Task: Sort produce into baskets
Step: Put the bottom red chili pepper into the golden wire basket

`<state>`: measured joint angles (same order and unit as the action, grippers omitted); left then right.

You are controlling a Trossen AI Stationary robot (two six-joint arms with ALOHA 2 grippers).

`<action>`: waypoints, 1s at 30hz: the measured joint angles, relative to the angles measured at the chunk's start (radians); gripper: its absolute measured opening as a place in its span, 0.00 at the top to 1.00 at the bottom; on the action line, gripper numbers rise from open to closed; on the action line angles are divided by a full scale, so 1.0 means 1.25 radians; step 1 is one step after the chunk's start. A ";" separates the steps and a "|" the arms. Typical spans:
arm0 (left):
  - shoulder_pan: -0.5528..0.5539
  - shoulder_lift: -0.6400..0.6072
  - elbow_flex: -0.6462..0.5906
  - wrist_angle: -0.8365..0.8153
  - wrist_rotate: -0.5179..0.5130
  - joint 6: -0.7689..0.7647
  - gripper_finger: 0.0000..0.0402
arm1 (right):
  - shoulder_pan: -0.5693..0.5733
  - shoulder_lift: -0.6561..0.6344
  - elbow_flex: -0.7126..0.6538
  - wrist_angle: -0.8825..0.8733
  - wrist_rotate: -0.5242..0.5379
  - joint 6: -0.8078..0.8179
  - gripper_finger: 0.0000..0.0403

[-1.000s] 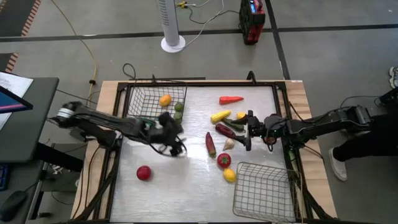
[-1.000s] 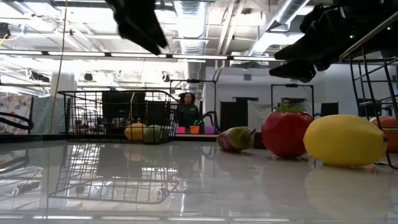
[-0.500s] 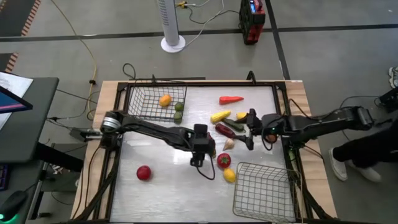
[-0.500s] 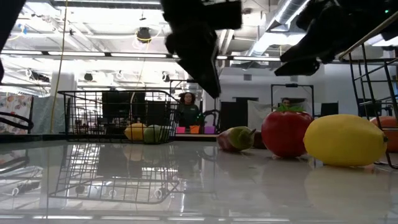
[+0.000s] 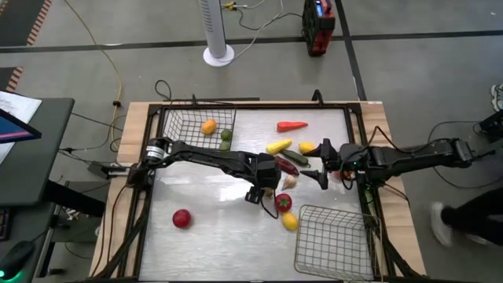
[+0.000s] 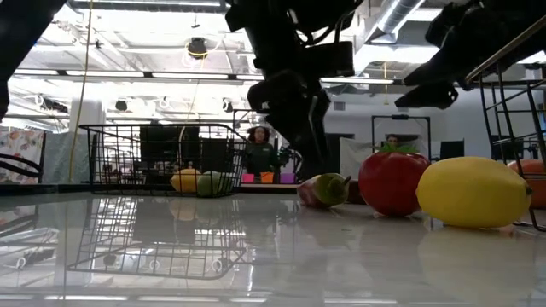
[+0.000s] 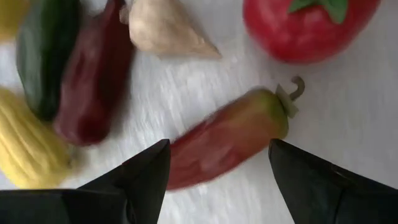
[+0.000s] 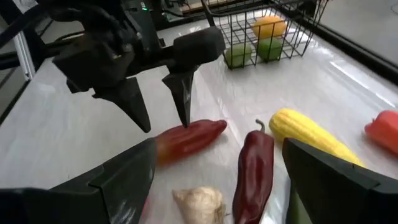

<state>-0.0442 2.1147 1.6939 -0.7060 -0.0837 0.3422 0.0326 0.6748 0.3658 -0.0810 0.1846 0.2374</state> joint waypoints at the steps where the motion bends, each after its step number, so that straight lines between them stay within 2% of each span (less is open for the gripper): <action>1: 0.002 0.000 0.000 0.004 0.000 0.021 0.35 | 0.000 0.000 -0.004 0.003 0.000 0.005 0.08; 4: 0.010 0.000 0.000 0.010 0.028 0.083 0.35 | 0.000 0.000 -0.017 0.016 0.000 0.030 0.08; 11: 0.046 0.015 -0.001 0.016 0.176 0.161 0.35 | 0.000 0.000 -0.049 0.071 0.000 0.089 0.08; 14: 0.058 0.012 0.000 -0.002 0.202 0.189 0.35 | 0.002 0.000 -0.049 0.073 0.000 0.115 0.08; 19: 0.064 0.012 -0.014 -0.037 0.168 0.220 0.35 | 0.026 0.000 -0.049 0.092 0.000 0.124 0.08; 26: 0.051 0.012 -0.078 0.055 0.053 0.263 0.35 | 0.033 0.000 -0.049 0.149 0.000 0.105 0.08; 30: 0.045 0.013 -0.078 0.090 0.041 0.275 0.35 | 0.030 0.000 -0.049 0.149 0.000 0.105 0.08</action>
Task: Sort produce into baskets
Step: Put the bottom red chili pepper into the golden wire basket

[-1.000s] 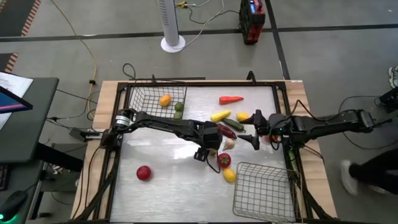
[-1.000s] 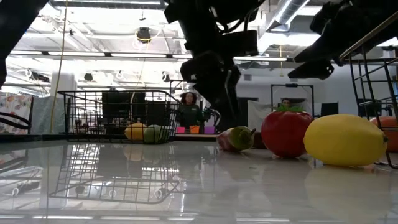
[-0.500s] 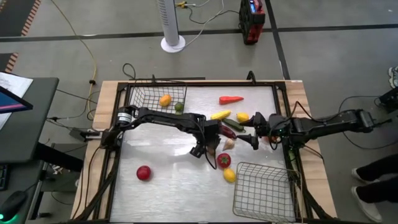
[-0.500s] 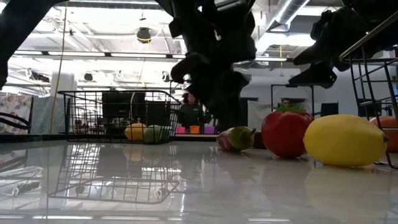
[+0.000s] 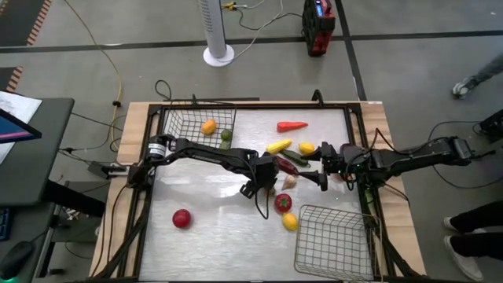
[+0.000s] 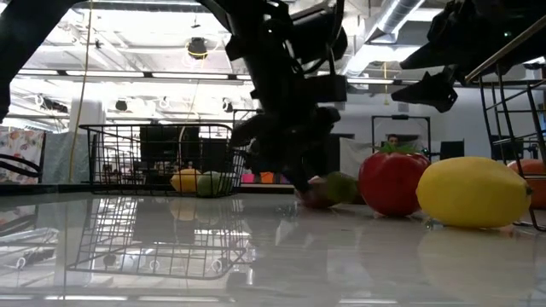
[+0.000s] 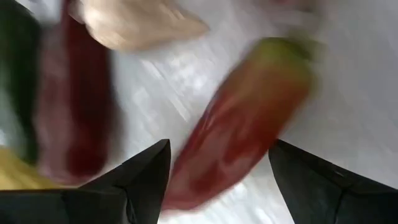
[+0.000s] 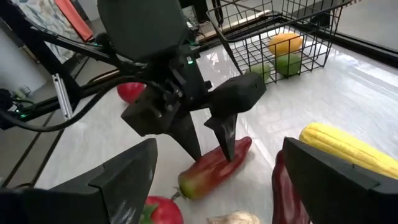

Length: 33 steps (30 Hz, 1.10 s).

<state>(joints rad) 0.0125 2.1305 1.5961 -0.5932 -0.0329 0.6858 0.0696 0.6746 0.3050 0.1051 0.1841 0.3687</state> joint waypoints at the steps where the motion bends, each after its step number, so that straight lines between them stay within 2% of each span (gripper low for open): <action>1: -0.001 0.000 0.000 -0.001 0.000 0.010 0.35 | 0.000 0.000 0.000 0.000 0.000 0.000 0.08; 7: -0.002 0.000 -0.023 0.035 0.043 0.043 0.35 | 0.002 0.000 0.000 0.003 0.000 -0.006 0.08; 13: 0.001 0.023 -0.022 0.034 0.047 -0.021 0.37 | 0.002 0.000 0.000 0.024 0.000 -0.025 0.08; 16: -0.001 0.025 -0.022 0.028 0.043 -0.028 0.44 | 0.001 0.000 0.000 0.032 0.000 -0.036 0.08; 21: -0.016 0.017 -0.022 0.007 -0.016 -0.048 0.65 | 0.001 0.000 0.001 0.033 0.000 -0.045 0.08; 24: -0.016 -0.007 -0.002 -0.052 -0.041 -0.067 0.74 | 0.000 -0.001 0.001 0.033 0.000 -0.051 0.08; 30: -0.014 -0.130 0.027 -0.142 -0.106 -0.128 0.73 | 0.000 -0.002 0.027 0.025 0.000 -0.069 0.08; 33: 0.001 -0.203 0.027 -0.162 -0.136 -0.181 0.69 | 0.000 -0.001 0.037 0.025 -0.001 -0.080 0.08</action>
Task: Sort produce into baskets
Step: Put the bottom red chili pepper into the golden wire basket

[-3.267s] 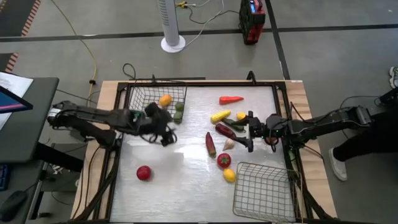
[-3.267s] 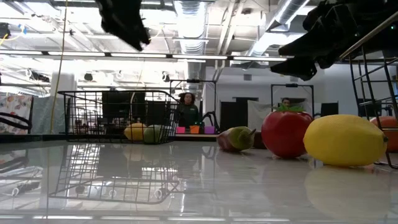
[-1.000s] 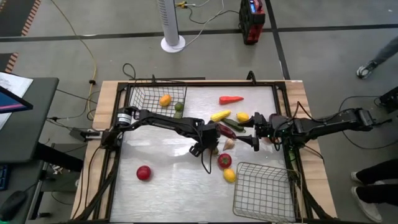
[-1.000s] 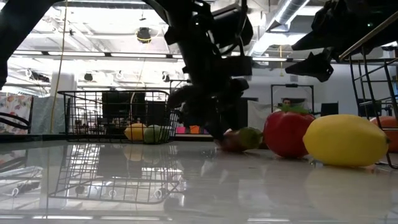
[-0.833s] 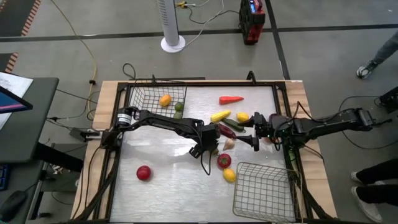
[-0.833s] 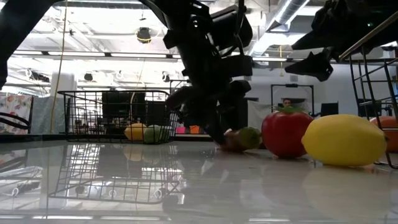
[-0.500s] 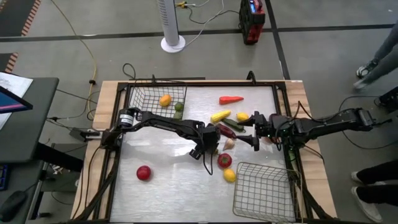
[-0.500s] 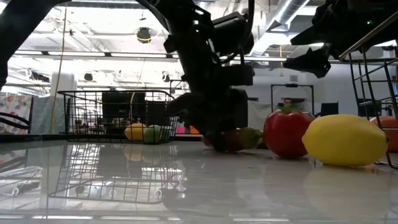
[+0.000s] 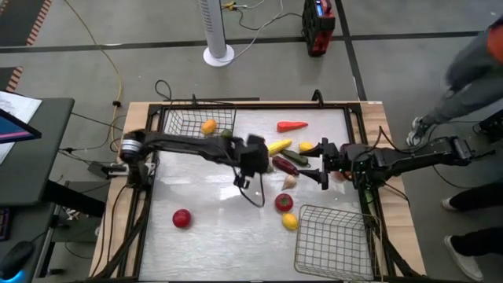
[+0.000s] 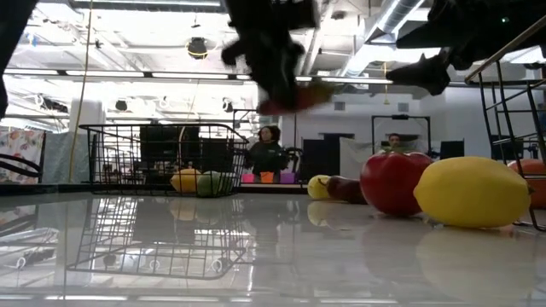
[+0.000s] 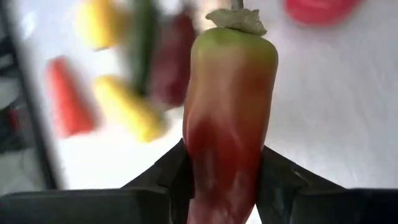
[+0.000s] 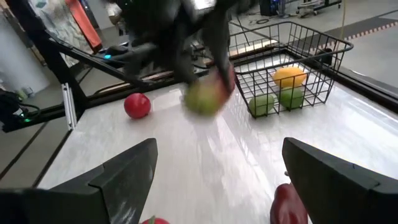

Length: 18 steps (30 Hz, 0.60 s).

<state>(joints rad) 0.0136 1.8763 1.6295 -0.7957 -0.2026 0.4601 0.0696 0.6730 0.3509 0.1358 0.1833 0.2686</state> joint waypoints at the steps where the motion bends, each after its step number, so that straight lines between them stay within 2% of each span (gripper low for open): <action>1: 0.007 -0.026 0.000 -0.009 -0.008 -0.019 0.68 | 0.000 0.000 0.001 0.000 0.000 -0.004 0.08; 6: 0.063 -0.121 -0.005 -0.079 -0.055 -0.102 0.67 | 0.000 0.001 0.001 -0.001 -0.001 -0.008 0.08; 11: 0.144 -0.218 -0.104 -0.078 -0.081 -0.157 0.69 | 0.000 0.001 0.001 -0.006 -0.001 -0.009 0.08; 18: 0.178 -0.340 -0.281 0.077 -0.060 -0.180 0.69 | -0.006 0.001 0.001 -0.007 -0.002 -0.014 0.08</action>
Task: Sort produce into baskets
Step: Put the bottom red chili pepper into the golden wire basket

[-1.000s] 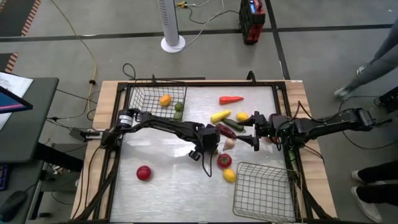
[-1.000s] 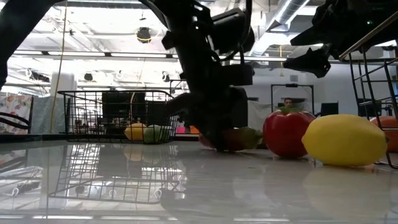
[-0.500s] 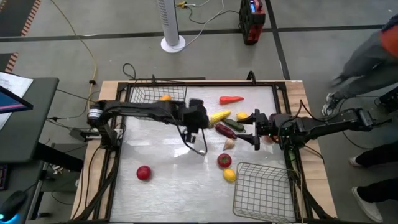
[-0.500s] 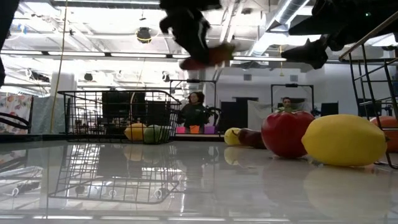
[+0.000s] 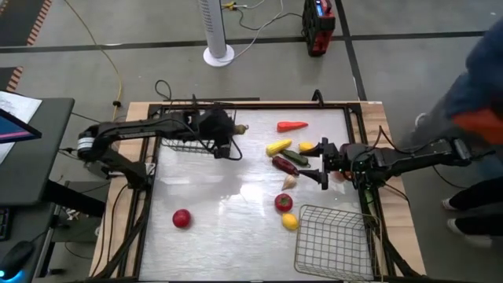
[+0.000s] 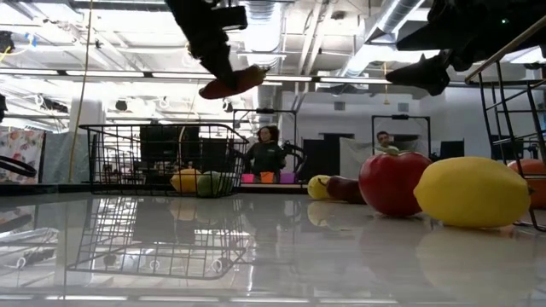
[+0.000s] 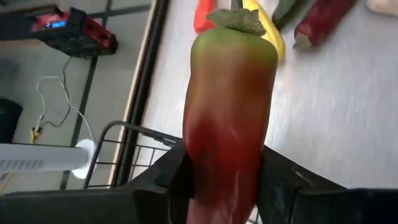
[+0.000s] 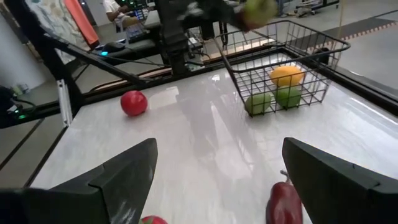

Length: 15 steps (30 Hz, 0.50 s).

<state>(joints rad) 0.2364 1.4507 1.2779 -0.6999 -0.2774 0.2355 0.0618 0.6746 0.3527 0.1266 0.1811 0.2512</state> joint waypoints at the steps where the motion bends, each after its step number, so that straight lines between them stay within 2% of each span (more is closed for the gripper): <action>1: -0.003 -0.007 -0.014 0.025 0.023 -0.007 0.69 | -0.004 0.000 0.000 0.001 0.000 0.000 0.08; 4: -0.030 -0.008 -0.033 0.097 0.129 -0.039 0.69 | -0.016 0.000 0.000 0.001 -0.001 0.002 0.08; 6: -0.057 -0.002 -0.047 0.168 0.163 -0.050 0.69 | -0.021 0.001 0.000 0.002 -0.024 0.002 0.08; 10: -0.112 0.019 -0.086 0.328 0.166 -0.052 0.69 | -0.006 0.034 0.000 0.084 -0.042 -0.027 0.08; 15: -0.149 0.064 -0.097 0.552 0.146 -0.068 0.69 | 0.034 0.120 0.000 0.313 -0.020 -0.163 0.08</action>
<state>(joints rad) 0.0498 1.5310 1.1564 -0.0096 -0.0950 0.1503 0.1047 0.8250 0.3526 0.5185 0.1559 0.0478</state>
